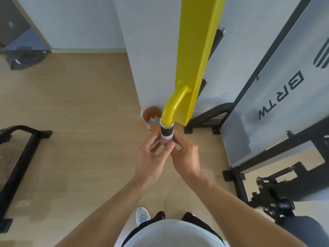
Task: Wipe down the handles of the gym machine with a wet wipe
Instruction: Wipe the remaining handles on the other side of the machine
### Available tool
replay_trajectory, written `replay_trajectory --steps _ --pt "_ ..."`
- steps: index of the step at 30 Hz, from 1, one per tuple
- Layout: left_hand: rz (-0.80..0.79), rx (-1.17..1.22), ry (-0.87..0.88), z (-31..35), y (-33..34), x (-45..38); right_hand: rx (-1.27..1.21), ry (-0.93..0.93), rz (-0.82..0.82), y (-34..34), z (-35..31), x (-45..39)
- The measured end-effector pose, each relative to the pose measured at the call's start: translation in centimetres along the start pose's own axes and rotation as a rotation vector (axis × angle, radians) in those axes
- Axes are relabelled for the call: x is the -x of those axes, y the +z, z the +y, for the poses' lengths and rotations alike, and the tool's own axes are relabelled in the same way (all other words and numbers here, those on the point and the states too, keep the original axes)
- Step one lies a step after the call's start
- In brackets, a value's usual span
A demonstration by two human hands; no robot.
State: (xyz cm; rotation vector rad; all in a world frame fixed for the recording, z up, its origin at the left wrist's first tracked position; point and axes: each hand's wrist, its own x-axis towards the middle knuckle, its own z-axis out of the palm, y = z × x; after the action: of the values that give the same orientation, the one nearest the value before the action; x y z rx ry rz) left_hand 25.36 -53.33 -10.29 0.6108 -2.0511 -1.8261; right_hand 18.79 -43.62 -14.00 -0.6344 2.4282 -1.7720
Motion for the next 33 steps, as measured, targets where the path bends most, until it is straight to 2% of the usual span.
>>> replay_trajectory --steps 3,9,12,16,21,23,27,29,33 --pt "-0.019 -0.003 -0.014 -0.4 0.2 0.0 0.076 0.008 -0.051 -0.3 0.3 0.1" --pt "-0.034 0.063 0.094 1.7 -0.1 -1.0 -0.049 -0.068 0.05 -1.0 -2.3 -1.1" --pt "-0.034 -0.03 0.023 -0.2 0.0 -0.8 0.034 -0.051 0.012 -0.7 -0.6 -0.2" --pt "-0.028 -0.093 -0.084 -2.4 0.4 -0.2 0.142 0.091 -0.106 -0.4 1.4 0.8" --pt "-0.029 0.058 0.078 1.9 0.1 -1.2 0.002 -0.051 0.053 -1.5 -3.1 -0.7" --pt "-0.022 0.062 0.071 1.7 0.1 -1.2 -0.03 -0.04 0.066 -1.3 -3.3 -0.6" --pt "-0.014 -0.077 -0.07 -1.5 0.5 -0.2 0.203 0.07 -0.093 -0.2 0.7 0.9" --pt "-0.024 -0.081 -0.102 -2.3 0.6 -0.2 0.238 0.112 -0.122 -0.1 1.0 0.9" --pt "-0.009 0.013 0.024 0.8 0.2 -0.8 0.109 -0.022 -0.014 -1.4 -3.0 -0.4"
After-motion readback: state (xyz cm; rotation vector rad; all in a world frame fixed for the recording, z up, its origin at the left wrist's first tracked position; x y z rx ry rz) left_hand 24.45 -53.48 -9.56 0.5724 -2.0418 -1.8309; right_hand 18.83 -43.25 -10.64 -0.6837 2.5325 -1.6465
